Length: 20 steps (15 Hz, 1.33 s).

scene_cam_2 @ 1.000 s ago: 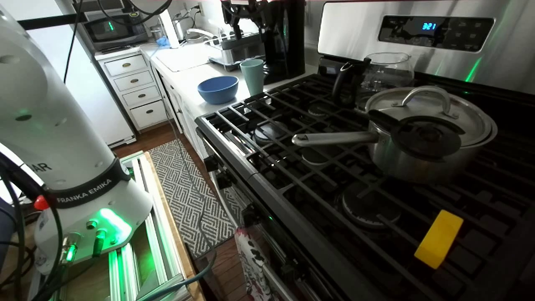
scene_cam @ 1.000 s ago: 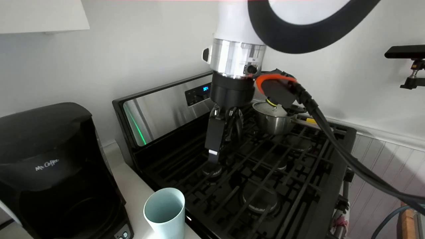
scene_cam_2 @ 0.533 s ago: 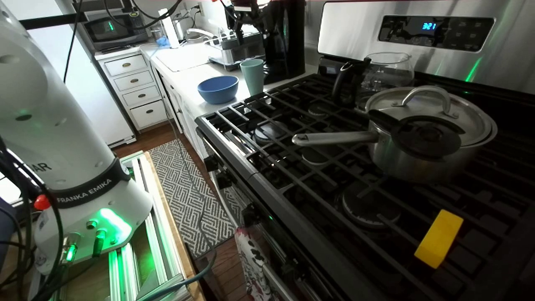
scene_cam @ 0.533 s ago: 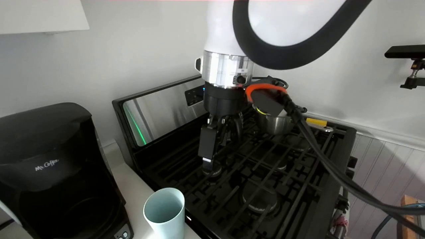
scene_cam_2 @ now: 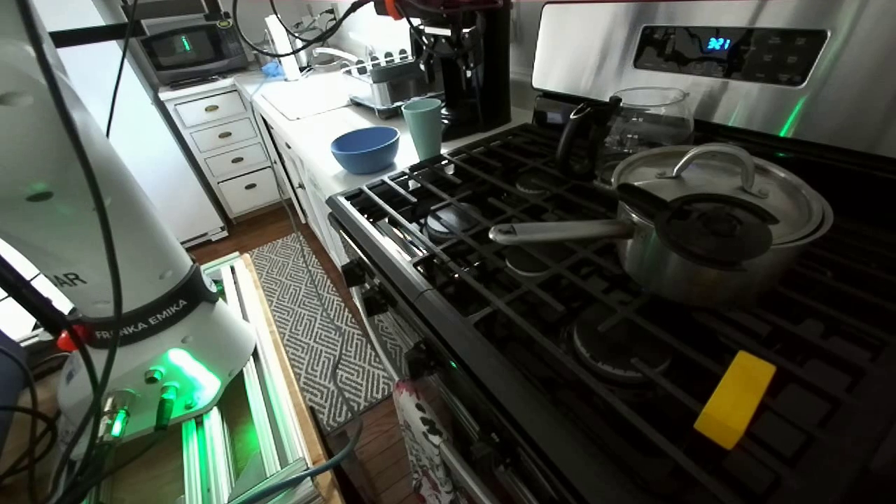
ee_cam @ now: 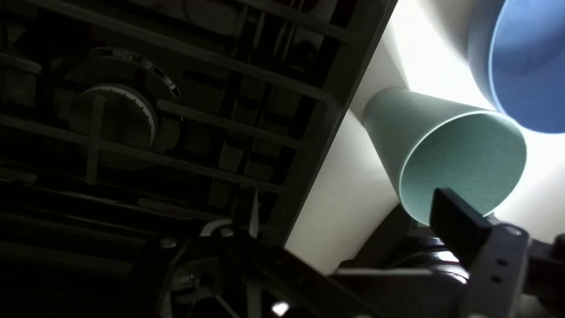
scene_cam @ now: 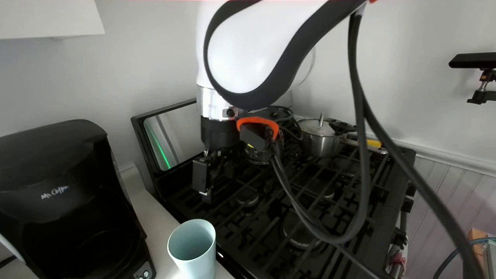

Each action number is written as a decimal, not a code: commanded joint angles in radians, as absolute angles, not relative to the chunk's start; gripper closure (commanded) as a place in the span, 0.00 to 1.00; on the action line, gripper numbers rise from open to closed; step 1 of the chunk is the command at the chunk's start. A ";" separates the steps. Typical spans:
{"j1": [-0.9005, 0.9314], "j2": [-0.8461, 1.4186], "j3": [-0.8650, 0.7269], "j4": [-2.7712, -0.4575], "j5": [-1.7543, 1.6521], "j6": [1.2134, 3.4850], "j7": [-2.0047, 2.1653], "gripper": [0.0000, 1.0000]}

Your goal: Put the cup in the blue bowl

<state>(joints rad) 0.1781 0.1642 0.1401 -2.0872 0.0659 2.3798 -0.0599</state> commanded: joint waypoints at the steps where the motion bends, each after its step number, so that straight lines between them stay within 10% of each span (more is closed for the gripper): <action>1: 0.190 0.260 0.159 -1.998 0.043 2.359 -0.028 0.00; 8: 0.208 0.326 0.184 -1.991 0.049 2.357 -0.043 0.00; 10: 0.214 0.343 0.188 -1.983 0.041 2.350 -0.043 0.28; 20: 0.254 0.377 0.177 -1.940 -0.058 2.280 0.029 0.97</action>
